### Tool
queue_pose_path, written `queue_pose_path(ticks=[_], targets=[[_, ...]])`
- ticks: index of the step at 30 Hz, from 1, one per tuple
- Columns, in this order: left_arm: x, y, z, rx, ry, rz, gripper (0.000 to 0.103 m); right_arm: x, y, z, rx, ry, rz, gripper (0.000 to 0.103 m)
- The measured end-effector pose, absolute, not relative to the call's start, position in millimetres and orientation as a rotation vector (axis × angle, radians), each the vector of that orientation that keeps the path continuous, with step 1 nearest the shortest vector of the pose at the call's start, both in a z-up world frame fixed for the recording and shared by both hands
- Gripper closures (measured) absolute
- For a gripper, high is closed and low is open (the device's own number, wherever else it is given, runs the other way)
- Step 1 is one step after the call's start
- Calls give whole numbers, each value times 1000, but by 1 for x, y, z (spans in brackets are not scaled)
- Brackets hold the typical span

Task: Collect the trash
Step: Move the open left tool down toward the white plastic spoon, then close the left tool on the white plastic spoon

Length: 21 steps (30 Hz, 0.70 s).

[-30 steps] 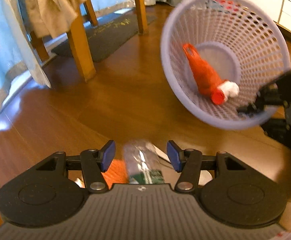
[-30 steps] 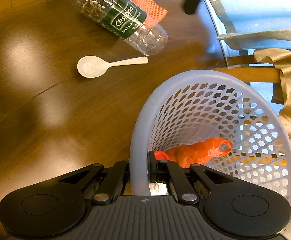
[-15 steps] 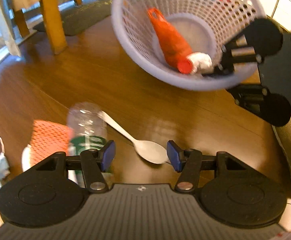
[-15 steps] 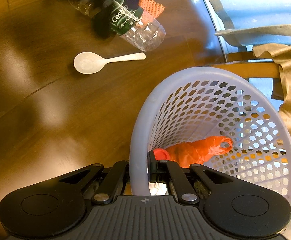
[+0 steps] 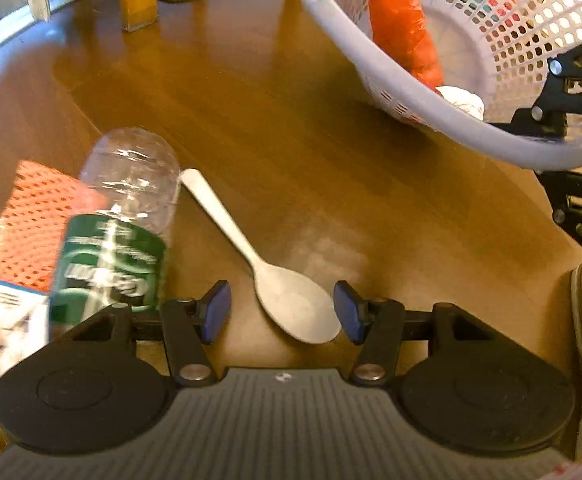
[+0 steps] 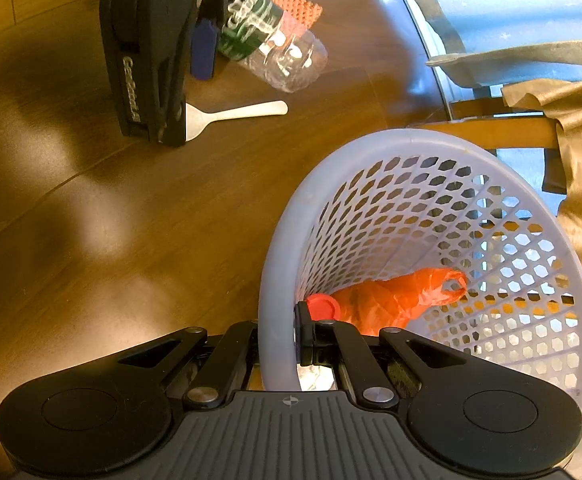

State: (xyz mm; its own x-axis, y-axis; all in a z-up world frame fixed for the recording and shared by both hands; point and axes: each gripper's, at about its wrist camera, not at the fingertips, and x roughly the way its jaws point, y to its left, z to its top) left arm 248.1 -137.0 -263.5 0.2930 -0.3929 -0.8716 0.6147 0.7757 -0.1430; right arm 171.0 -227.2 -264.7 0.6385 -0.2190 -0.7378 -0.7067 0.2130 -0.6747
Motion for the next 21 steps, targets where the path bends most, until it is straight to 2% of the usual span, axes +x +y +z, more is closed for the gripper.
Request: queue_pose_path(ticks=[5, 10, 15, 21], targets=[[243, -143, -272, 276, 1083, -678, 52, 171, -227, -264, -1344, 868, 405, 103], [233, -144, -273, 345, 1062, -728, 66, 171, -228, -264, -1341, 870, 404, 103], [229, -143, -268, 399, 1049, -769, 86, 171, -228, -263, -1338, 871, 404, 103], [213, -140, -258, 433, 1037, -832, 89, 171, -229, -263, -1334, 872, 402, 103]])
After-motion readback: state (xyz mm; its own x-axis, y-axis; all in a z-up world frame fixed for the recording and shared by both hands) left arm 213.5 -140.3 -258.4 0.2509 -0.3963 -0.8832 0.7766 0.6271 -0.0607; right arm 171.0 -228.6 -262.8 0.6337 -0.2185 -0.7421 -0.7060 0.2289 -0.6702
